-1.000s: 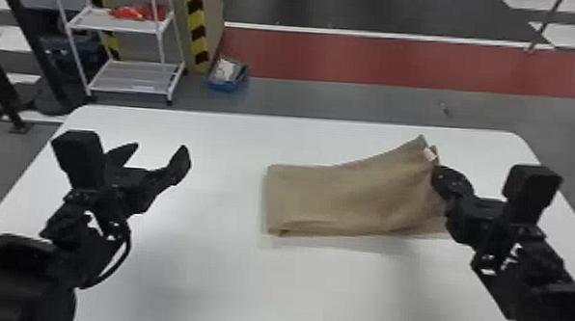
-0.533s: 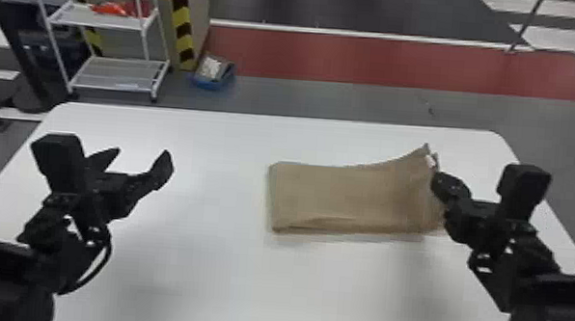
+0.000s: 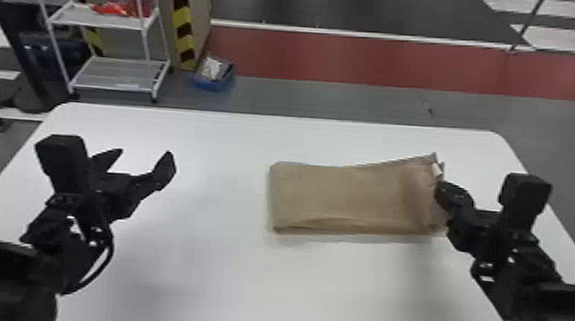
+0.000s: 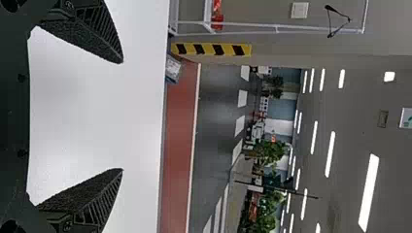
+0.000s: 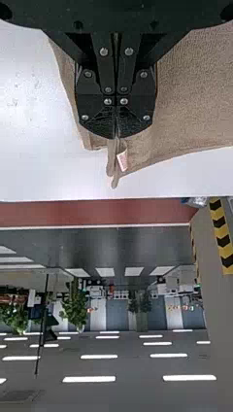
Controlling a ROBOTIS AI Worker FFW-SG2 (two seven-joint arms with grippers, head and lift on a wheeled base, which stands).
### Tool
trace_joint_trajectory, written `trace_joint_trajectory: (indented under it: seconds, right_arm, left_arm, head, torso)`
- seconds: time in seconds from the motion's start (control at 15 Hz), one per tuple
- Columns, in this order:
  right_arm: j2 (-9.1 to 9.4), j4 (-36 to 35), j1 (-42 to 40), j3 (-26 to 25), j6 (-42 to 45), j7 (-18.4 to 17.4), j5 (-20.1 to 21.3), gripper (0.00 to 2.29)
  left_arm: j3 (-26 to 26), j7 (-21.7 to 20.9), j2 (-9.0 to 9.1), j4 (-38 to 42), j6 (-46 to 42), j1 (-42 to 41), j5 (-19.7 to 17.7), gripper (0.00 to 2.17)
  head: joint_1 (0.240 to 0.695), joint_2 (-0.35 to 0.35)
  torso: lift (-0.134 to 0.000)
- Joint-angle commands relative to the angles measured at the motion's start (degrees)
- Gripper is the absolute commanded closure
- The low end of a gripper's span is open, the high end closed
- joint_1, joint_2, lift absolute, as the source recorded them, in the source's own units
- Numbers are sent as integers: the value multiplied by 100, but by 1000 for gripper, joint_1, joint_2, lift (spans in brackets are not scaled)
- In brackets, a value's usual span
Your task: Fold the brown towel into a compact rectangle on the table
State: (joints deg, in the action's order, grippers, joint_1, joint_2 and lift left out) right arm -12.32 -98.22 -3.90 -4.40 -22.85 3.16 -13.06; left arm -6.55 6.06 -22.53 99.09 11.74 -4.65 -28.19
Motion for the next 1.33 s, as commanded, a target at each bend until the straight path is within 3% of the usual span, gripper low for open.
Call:
trace_joint_trajectory:
  seconds: [0.0,0.07,0.13,0.2,0.53,0.8,1.27]
  right_arm:
    - [-8,-5,-14,-131,92,0,-4,1173]
    - [-16,39,-6,-140,162,-9,14,815]
    - [-25,110,12,-149,215,-17,40,225]
    - [-25,171,12,-175,320,-17,67,-1]
    - [-34,145,-269,-439,1023,-105,111,46]
    - [-34,-303,-788,-729,1357,-53,-12,46]
    - [1,-725,-1676,-1045,2078,35,-267,49]
  left_arm:
    - [-4,0,-6,5,0,-1,6,90]
    - [-4,0,-15,5,0,-10,6,90]
    - [-4,0,-24,5,0,-19,6,90]
    - [-4,0,-24,5,0,-45,-3,90]
    - [-74,9,3,23,-18,-63,-12,80]
    - [-347,97,152,14,-229,-36,-3,80]
    - [-1094,255,671,-259,-211,456,94,221]
  head:
    - [695,-32]
    - [695,-40]
    - [695,-44]
    - [695,-47]
    - [695,-74]
    - [695,-103]
    - [695,-214]
  torso:
    - [-123]
    - [-123]
    - [-123]
    - [-123]
    - [-123]
    - [-123]
    - [-123]
